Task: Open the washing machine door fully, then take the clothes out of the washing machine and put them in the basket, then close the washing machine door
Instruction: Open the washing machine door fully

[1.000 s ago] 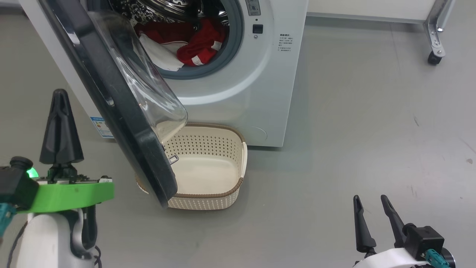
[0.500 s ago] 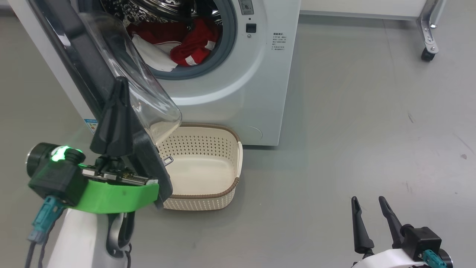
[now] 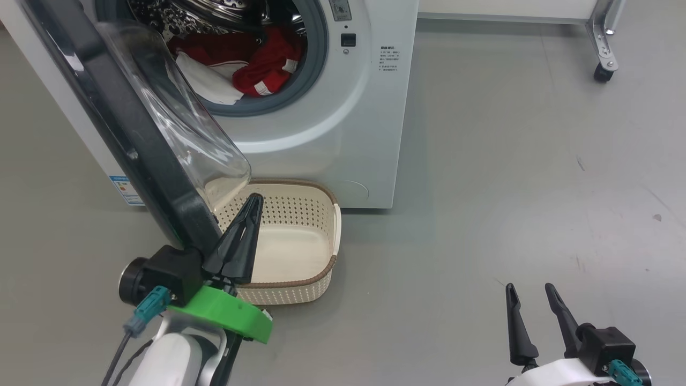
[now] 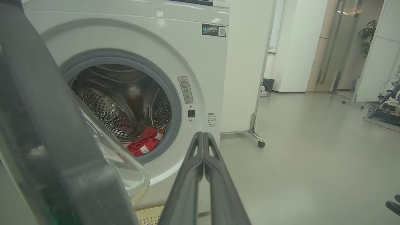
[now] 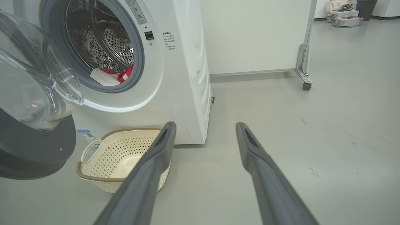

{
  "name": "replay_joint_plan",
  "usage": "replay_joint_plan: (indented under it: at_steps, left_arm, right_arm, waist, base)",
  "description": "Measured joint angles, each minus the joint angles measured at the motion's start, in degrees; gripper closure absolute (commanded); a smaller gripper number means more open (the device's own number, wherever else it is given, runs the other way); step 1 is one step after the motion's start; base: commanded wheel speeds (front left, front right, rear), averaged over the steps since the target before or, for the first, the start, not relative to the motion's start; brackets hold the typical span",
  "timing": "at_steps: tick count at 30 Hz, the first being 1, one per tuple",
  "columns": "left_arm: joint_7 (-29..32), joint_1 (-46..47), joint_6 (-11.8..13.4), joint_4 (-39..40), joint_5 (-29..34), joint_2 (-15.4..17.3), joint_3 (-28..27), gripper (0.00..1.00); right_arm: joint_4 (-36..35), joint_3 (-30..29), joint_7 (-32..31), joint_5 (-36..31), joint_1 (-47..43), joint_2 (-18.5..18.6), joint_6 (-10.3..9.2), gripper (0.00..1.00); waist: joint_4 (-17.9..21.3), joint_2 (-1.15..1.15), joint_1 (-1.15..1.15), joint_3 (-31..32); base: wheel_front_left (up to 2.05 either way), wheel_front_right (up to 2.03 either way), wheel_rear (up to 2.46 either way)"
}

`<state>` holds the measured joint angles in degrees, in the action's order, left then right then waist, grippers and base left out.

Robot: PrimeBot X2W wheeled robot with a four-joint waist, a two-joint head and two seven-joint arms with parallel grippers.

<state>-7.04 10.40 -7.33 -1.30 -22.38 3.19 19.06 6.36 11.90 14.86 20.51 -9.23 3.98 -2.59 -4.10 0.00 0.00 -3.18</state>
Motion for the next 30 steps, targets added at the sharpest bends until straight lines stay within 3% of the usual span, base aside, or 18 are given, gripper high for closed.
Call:
replay_joint_plan:
  at_steps: [30]
  left_arm:
    - [2.94,-0.15,0.32,-8.75,-1.35,0.79,-2.75,1.0]
  right_arm:
    - [0.57,-0.63,0.0,-0.43,0.51,-0.83,0.52,0.0]
  waist:
    - [0.68,0.0,0.0,-1.65]
  base:
    - [0.0,0.0,0.0]
